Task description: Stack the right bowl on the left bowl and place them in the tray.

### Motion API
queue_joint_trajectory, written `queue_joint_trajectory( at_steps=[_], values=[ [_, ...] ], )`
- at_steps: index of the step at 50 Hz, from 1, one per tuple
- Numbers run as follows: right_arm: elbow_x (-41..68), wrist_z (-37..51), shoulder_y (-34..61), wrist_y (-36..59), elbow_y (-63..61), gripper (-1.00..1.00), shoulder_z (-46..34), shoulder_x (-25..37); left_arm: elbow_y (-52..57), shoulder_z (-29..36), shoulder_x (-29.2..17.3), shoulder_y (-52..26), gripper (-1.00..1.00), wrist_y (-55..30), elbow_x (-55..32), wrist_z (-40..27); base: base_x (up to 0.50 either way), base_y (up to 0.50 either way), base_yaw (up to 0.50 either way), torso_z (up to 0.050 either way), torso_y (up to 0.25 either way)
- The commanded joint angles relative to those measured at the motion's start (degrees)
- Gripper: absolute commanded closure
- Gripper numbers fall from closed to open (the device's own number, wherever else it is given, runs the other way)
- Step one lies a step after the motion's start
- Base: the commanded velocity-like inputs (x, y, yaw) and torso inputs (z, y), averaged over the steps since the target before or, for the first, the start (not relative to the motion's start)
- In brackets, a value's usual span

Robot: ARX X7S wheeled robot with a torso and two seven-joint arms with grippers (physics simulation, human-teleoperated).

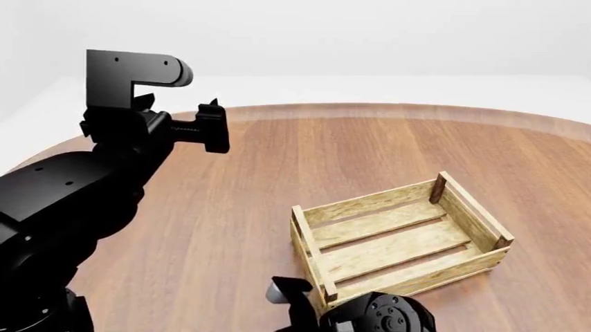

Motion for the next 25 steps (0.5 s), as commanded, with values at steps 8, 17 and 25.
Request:
queue_joint_trajectory(
  at_steps=[8,17,25],
  values=[
    [-12.3,-0.4,-1.3,-10.6,-14.1,-1.0,-2.0,3.7,-0.1,0.2,-0.3,0.0,-1.0,0.2,-0.6,-0.3,0.0,0.0,0.0,0.0,0.0],
    [-14.7,-1.4,-1.7,-13.6,-15.5,-1.0,-1.9,4.4,-0.3,0.3,-0.4,0.2,-1.0,0.5,-0.7,-0.4,0.0,0.0,0.0,0.0,0.0],
    [-10.2,0.5,-1.1,-10.3,-8.5,-1.0,-0.5,2.8,-0.3,0.3,-0.4,0.1,-1.0,0.5,-1.0,-0.6,0.0,0.0,0.0,0.0,0.0]
  ],
)
